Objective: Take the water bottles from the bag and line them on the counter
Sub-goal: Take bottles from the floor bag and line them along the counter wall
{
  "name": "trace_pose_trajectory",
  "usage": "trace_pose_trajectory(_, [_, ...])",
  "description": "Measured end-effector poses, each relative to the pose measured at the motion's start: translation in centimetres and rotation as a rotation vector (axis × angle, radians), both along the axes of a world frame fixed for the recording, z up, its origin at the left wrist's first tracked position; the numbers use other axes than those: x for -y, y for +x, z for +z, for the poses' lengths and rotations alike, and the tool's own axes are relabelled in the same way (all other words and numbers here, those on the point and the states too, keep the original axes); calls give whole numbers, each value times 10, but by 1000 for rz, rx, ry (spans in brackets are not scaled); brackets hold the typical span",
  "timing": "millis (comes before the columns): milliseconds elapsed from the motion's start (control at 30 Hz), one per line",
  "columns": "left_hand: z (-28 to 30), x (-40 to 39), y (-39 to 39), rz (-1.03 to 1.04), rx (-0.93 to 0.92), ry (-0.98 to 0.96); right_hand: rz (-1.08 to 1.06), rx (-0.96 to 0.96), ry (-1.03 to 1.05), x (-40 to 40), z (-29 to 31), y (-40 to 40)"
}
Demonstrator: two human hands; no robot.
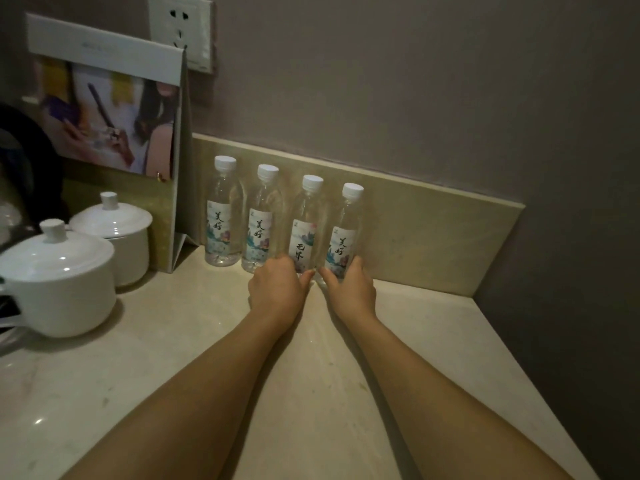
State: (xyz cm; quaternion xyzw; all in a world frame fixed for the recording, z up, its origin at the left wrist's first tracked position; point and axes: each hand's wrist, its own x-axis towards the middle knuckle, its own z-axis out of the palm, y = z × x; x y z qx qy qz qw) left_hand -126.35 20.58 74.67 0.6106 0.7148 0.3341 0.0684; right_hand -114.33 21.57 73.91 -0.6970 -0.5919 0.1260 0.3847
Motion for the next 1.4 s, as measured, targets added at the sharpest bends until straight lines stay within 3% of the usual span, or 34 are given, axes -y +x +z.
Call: trace_pose_trajectory(1400, [-2,-3,0,16,23,25,-31,35,39,1,-4,-2])
